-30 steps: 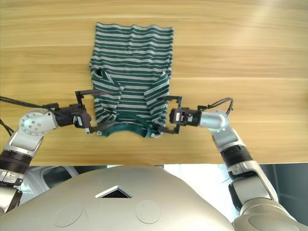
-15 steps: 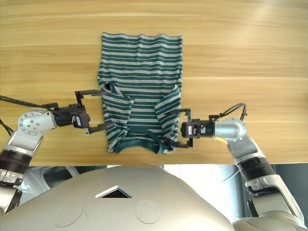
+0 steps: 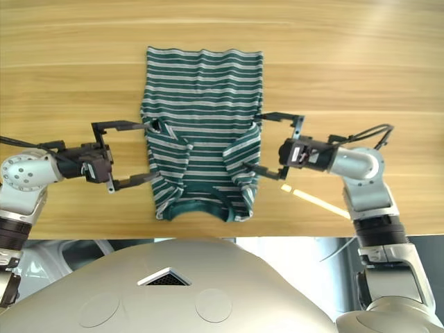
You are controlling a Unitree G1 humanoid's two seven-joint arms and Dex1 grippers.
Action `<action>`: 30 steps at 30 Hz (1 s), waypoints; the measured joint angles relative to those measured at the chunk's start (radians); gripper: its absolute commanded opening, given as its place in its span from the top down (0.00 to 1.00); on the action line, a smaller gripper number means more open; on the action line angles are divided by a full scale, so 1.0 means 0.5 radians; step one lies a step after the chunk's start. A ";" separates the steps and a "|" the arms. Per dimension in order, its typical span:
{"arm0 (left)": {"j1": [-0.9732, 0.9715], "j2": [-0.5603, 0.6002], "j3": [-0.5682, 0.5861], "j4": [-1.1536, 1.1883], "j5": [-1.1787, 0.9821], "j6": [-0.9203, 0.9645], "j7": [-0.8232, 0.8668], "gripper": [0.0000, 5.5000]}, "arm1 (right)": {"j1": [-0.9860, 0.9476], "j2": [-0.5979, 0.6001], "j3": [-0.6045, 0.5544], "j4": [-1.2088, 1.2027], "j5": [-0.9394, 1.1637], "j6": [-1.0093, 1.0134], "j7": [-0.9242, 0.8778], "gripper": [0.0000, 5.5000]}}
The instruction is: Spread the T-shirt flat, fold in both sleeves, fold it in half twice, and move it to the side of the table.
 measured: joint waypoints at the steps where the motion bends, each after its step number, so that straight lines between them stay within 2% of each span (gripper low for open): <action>1: 0.036 0.031 0.012 -0.010 -0.006 0.000 -0.014 0.02 | 0.021 -0.025 -0.016 -0.004 -0.008 -0.008 0.005 0.02; 7: 0.260 0.256 0.119 -0.027 -0.074 -0.015 -0.174 0.02 | 0.270 -0.202 -0.140 0.060 -0.012 -0.060 0.088 0.02; 15: 0.503 0.379 0.073 0.000 0.093 -0.037 -0.275 0.02 | 0.577 -0.307 -0.145 0.038 -0.020 -0.117 0.228 0.02; 24: 0.269 -0.001 -0.146 0.161 0.438 -0.107 -0.070 0.02 | 0.542 -0.206 0.095 0.037 -0.133 -0.096 0.255 0.02; 30: 0.251 -0.061 -0.221 0.183 0.447 -0.136 -0.010 0.02 | 0.530 -0.191 0.166 -0.008 -0.139 -0.073 0.249 0.02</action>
